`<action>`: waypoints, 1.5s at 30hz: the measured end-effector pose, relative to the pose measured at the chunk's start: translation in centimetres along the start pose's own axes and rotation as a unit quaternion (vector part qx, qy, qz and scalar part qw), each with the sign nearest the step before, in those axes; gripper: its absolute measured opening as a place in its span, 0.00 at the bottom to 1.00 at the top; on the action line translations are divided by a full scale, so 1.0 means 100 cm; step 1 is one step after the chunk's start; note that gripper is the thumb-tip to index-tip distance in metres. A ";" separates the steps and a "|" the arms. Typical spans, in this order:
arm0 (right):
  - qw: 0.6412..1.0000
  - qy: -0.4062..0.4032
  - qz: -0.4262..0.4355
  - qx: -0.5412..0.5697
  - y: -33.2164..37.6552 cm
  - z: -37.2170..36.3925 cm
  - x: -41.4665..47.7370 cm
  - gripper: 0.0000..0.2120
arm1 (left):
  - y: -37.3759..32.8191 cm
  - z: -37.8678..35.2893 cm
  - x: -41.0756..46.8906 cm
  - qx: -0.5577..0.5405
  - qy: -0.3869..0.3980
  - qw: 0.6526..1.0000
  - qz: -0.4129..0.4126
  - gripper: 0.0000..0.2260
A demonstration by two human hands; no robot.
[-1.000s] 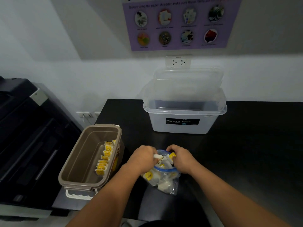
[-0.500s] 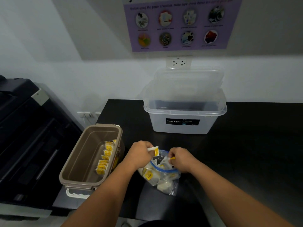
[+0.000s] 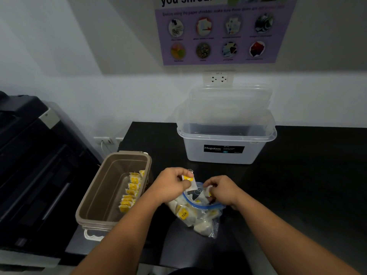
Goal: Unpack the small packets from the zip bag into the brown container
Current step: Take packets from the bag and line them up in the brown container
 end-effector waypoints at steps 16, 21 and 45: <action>0.995 -0.026 0.086 0.054 0.098 -0.014 -0.021 0.06 | -0.021 0.158 -0.040 0.144 -0.133 0.977 -0.087 0.05; 0.984 -0.078 0.161 -0.021 0.147 -0.024 -0.033 0.07 | 0.007 0.186 -0.052 0.233 -0.077 0.968 -0.059 0.04; 0.965 -0.151 0.201 0.069 0.203 -0.084 -0.057 0.04 | 0.114 0.105 -0.035 0.491 0.180 0.850 -0.063 0.05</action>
Point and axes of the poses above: each hand's wrist, its own x-axis towards the middle knuckle, its own z-axis out of the back of the hand, y = z × x, the point moved 10 cm from there along x, towards the middle knuckle
